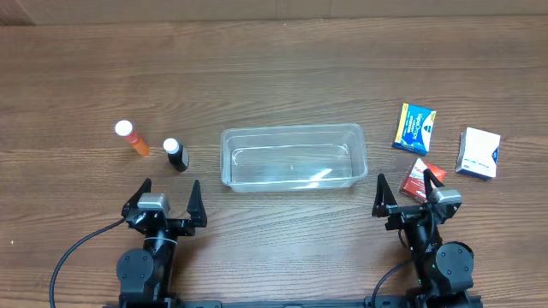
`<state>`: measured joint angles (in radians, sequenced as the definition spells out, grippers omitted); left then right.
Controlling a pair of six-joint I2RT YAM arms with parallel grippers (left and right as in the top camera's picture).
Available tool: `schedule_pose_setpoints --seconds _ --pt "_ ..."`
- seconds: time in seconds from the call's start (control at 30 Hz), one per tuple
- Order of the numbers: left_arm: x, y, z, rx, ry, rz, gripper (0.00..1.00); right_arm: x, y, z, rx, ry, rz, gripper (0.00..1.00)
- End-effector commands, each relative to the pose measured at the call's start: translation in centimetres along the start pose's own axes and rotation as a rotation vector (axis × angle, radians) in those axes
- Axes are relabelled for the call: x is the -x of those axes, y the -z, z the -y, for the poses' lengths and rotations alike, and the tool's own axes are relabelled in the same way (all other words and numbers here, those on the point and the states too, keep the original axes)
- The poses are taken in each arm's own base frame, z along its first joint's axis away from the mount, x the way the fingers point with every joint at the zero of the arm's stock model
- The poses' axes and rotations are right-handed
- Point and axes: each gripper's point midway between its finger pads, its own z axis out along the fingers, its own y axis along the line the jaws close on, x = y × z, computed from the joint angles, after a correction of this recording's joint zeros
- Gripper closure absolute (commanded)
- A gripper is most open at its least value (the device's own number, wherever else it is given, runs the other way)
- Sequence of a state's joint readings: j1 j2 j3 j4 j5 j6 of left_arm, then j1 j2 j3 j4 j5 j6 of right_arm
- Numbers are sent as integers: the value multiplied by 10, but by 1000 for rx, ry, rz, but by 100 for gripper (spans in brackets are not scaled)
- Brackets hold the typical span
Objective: Pack container
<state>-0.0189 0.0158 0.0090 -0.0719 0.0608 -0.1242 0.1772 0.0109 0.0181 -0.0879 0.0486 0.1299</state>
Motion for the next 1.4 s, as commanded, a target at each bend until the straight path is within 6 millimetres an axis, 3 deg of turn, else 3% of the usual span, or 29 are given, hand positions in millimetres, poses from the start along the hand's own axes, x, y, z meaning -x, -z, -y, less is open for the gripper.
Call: schedule_pose_setpoints --seconds 0.0,1.03,1.27,1.37 --pt "1 0 1 -6 11 7 0 -1 0 1 0 3 5 0" --pt "1 0 1 -6 11 7 0 -1 0 1 0 3 5 0" --pt "0 0 0 -6 11 5 0 0 0 -13 81 -51 3 0" --pt "0 0 1 -6 45 6 0 -5 0 -7 43 -64 -30 0"
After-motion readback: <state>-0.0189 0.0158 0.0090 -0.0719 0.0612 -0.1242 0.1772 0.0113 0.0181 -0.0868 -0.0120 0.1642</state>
